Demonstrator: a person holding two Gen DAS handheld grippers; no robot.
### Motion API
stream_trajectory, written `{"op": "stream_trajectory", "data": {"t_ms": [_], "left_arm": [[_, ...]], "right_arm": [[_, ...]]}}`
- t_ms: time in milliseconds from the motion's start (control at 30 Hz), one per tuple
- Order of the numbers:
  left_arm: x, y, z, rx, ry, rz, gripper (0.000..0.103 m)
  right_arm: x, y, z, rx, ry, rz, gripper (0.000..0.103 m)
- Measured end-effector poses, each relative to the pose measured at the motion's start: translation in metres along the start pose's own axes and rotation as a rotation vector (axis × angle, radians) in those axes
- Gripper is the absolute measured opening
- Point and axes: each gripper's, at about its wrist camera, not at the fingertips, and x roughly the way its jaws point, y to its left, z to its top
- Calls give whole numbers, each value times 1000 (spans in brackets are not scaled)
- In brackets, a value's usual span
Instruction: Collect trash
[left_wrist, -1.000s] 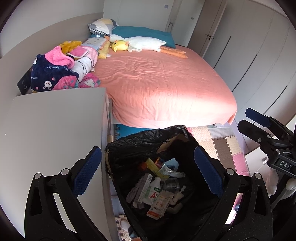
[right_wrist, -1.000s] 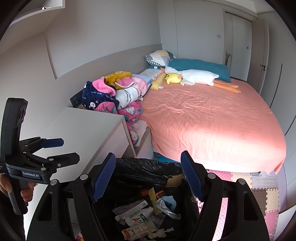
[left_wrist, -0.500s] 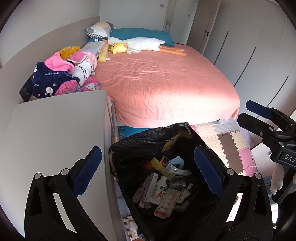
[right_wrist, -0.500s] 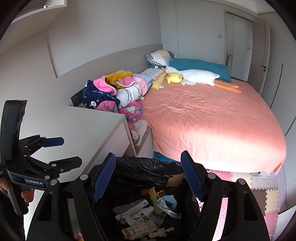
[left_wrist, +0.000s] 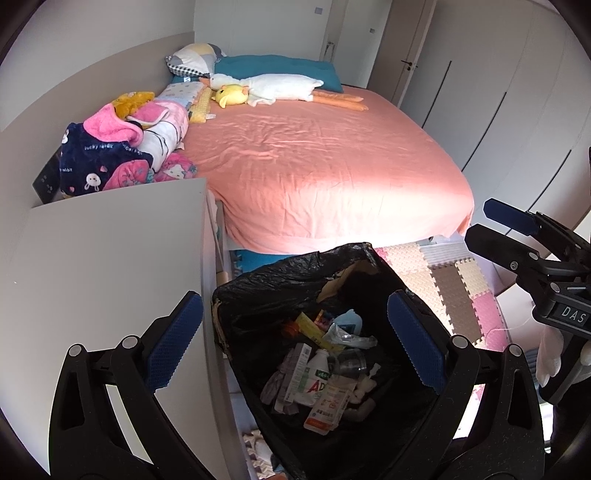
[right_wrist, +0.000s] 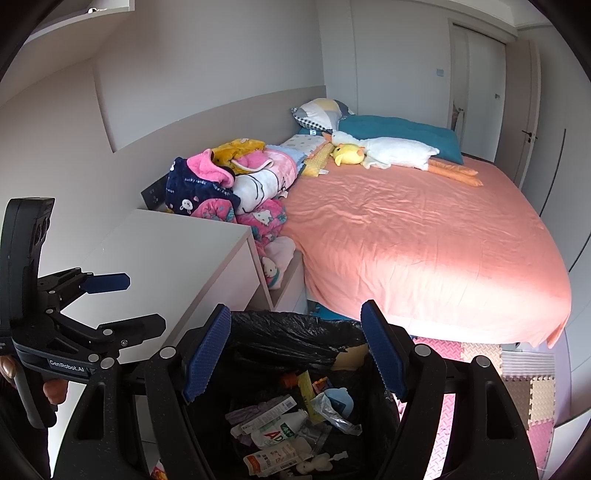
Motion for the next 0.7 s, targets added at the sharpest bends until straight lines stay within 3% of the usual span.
{"op": "stream_trajectory", "data": {"t_ms": [200, 700], "left_arm": [[3, 0, 0, 12, 6, 21, 97], [4, -2, 3, 25, 7, -21, 97]], "right_arm": [[1, 1, -3, 0, 1, 0, 74], [-1, 0, -6, 0, 3, 0, 74]]}}
